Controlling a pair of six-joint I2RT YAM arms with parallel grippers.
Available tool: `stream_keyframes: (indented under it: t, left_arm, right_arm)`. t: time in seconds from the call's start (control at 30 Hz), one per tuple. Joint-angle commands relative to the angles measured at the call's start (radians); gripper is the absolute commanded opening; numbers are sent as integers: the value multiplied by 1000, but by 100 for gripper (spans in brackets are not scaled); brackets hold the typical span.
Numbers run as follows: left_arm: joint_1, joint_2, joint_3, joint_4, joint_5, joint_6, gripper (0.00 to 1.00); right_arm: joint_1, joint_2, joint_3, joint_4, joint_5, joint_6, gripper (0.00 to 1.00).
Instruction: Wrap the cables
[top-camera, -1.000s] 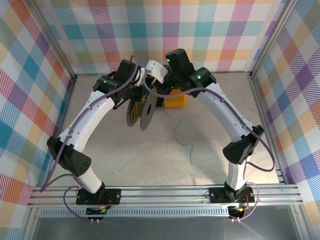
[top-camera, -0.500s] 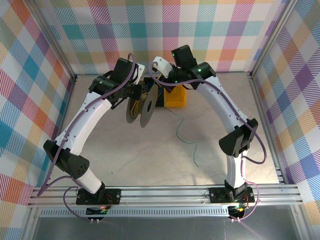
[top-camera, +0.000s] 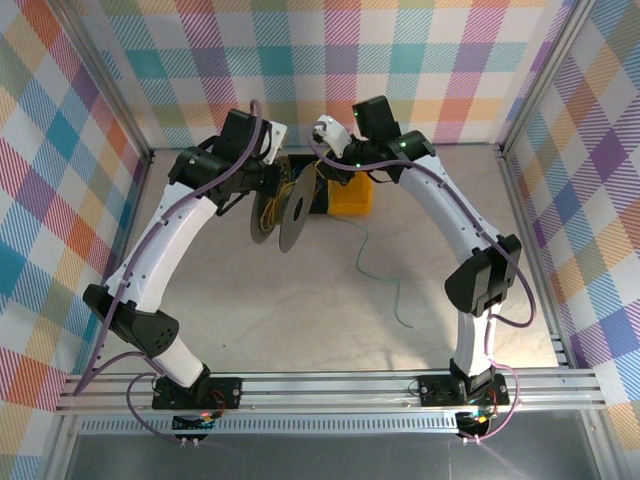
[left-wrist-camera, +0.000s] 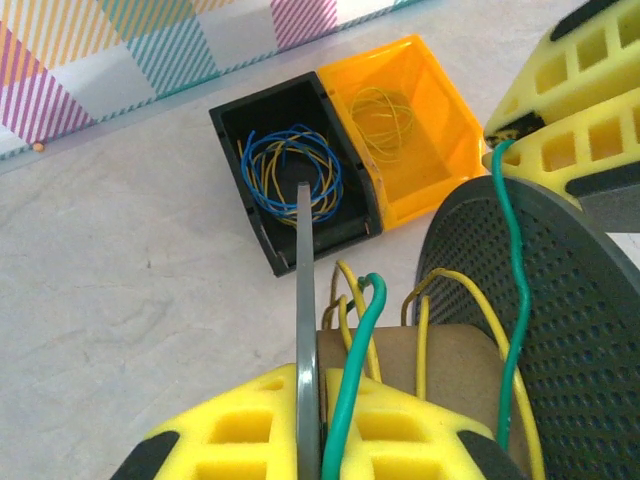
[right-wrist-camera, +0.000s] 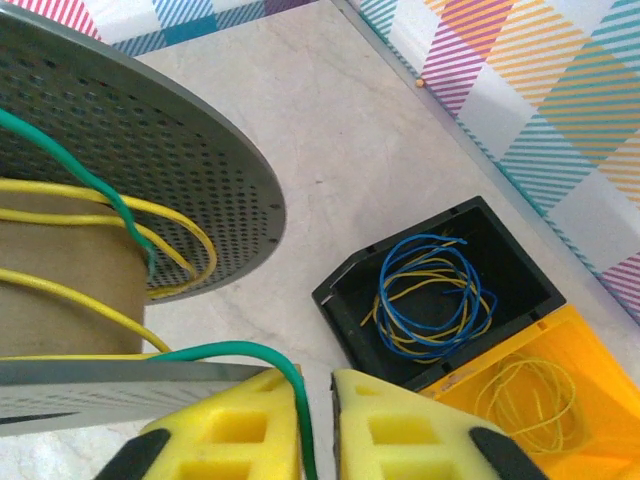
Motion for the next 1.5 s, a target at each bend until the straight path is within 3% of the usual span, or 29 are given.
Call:
stream_keyframes:
  t: [0.0,0.33,0.6,0.77,1.03,1.2,1.47]
  left_arm:
    - [-9,-71,65,-135,15,23,0]
    - [-9,-52,98,-142,8,11,0]
    - [-9,-21,57,-97,-59,14,0]
    - [-9,12,44,-53,-81,-7,0]
    - [-10,64,124,-85,-41,-17,0]
    - [-9,57,144,-110,20,-6,0]
    - [-9,42,168,-135,37,-8,0]
  right_arm:
    - [-84,-24,-55,96,128,45,22]
    - [-88,-76,-208,172,45,107,52]
    - [-97,-139,-274,175,-193,149,77]
    - [-97,-191,-275,112,-325,118,81]
    - [-118,-382,-420,17,-328,-14,84]
    - [-160,-478,-599,66,-278,26,83]
    - [-223,-570,-906,288,-221,147,82]
